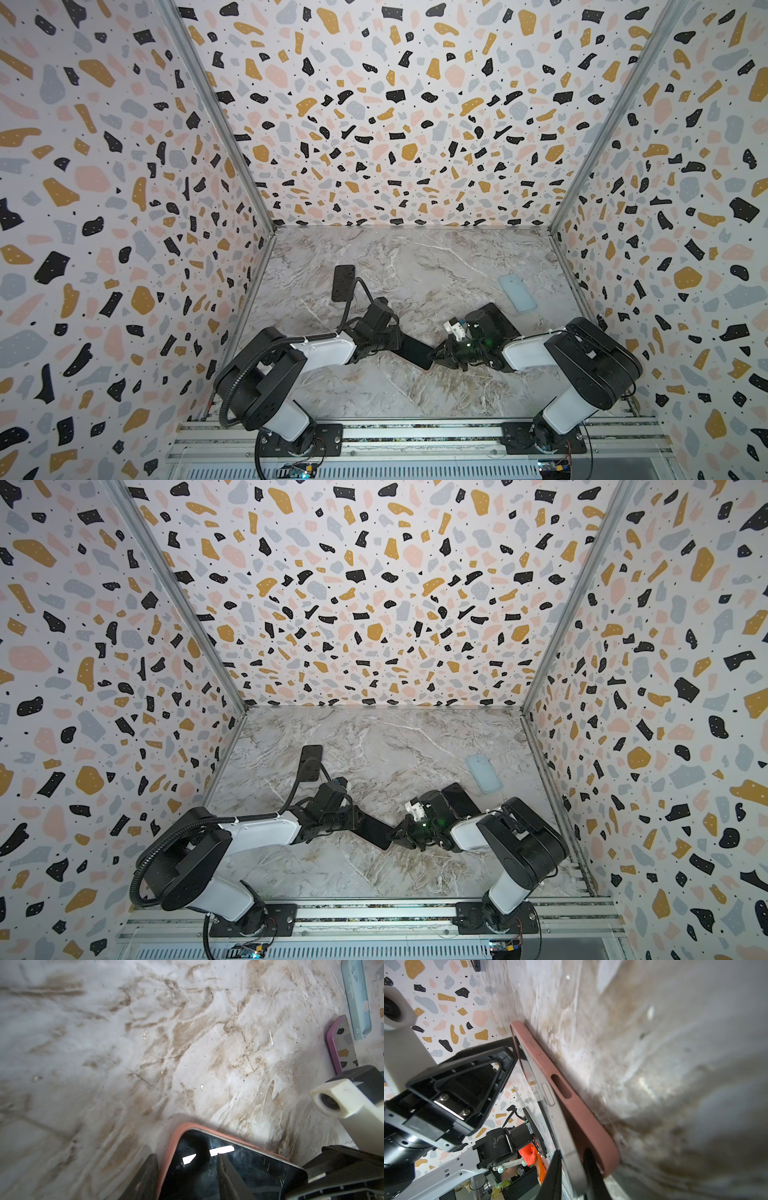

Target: Put the phone into the phone case

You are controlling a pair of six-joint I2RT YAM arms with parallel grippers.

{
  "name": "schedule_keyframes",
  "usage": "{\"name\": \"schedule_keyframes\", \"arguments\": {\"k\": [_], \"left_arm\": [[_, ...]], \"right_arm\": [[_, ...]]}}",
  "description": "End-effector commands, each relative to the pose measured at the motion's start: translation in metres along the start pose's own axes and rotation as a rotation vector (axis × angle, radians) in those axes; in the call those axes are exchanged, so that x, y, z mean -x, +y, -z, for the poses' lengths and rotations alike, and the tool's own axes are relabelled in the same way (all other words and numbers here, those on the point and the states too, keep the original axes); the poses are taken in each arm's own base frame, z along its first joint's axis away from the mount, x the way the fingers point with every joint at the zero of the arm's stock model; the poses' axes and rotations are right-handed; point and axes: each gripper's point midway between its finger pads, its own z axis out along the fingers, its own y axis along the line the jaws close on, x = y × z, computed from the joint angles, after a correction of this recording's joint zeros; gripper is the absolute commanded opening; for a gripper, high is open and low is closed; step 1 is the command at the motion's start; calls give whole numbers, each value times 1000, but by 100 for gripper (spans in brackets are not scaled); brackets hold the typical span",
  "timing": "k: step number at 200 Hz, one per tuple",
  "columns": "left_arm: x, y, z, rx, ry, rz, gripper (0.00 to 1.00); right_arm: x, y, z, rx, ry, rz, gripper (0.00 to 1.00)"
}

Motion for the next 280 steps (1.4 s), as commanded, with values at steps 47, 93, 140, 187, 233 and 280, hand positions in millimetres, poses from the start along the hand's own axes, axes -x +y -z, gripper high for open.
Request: {"name": "schedule_keyframes", "arguments": {"k": [47,93,140,187,233,280], "left_arm": [[-33,-65,0,-250,144,-42,45],[-32,-61,0,-226,140,-57,45],[-31,-59,2,-211,134,-63,44],[-29,-58,5,-206,125,-65,45],[-27,-57,7,-197,119,-68,44],[-21,-52,10,-178,105,-74,45]], "right_arm": [[-6,-30,-16,-154,-18,-86,0],[-4,-21,-9,-156,-33,-52,6],[0,-10,-3,-165,-41,-6,19],[0,-7,0,-162,-51,6,37],[-1,4,3,-145,-48,32,41],[-2,6,12,-162,-69,41,44]]}}
